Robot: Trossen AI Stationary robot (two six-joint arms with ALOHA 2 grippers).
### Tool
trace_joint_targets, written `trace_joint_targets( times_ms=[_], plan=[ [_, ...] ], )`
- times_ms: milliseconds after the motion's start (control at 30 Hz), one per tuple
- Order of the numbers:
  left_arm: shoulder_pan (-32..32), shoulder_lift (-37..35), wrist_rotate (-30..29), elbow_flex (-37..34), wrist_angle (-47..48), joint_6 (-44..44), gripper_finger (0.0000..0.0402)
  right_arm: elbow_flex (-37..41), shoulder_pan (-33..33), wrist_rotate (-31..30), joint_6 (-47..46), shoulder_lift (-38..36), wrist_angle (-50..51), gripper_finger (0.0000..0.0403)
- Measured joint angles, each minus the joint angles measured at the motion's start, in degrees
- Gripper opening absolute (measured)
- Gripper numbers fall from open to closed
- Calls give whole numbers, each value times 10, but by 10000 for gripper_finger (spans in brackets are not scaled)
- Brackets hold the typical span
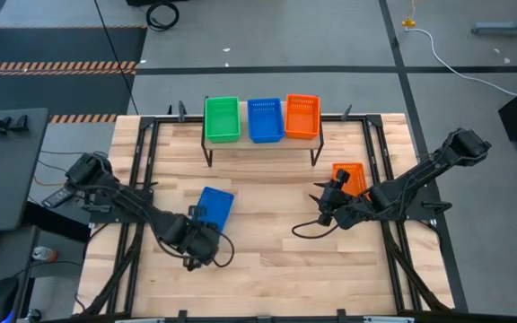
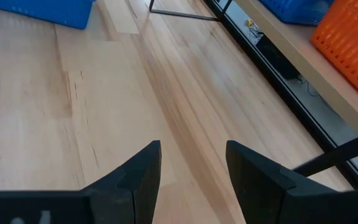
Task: Stack baskets on shelf by color
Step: Stack the blue bin on the blue bin on the shelf
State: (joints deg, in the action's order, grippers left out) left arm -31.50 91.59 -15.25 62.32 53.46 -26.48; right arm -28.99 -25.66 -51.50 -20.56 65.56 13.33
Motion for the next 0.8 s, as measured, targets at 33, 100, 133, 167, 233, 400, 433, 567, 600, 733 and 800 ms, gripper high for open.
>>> trace_joint_targets(
  times_ms=[33, 100, 133, 167, 233, 400, 433, 567, 600, 733, 800],
  plan=[
    [0, 0, 0, -6, 3, -4, 120, 0, 0, 2, 0, 0, 0, 187],
    [1, 0, -2, -17, 2, -10, 129, 0, 0, 2, 0, 0, 0, 187],
    [1, 0, -2, -22, 2, -13, 135, 0, 0, 2, 0, 0, 0, 187],
    [1, 0, -3, -26, 3, -14, 142, 0, 0, 2, 0, 0, 0, 187],
    [1, 0, -15, -29, 4, -14, 155, 0, 0, 2, 1, 0, -3, 187],
    [5, 0, -43, -42, -2, -11, 185, 0, 0, 2, 8, 0, -13, 187],
    [6, 0, -42, -50, -8, -13, 188, 0, 0, 2, 9, 0, -14, 187],
    [6, 0, -26, -97, -62, -14, 193, 0, 0, 2, 11, 0, -13, 187],
    [5, 0, -25, -108, -72, -14, 193, 0, 0, 2, 12, 0, -13, 187],
    [13, 0, -30, -135, -101, -14, 179, 0, 1, 2, 12, 0, -13, 187],
    [19, 0, -32, -140, -114, -14, 167, 0, 3, 2, 12, 0, -13, 187]
  ],
)
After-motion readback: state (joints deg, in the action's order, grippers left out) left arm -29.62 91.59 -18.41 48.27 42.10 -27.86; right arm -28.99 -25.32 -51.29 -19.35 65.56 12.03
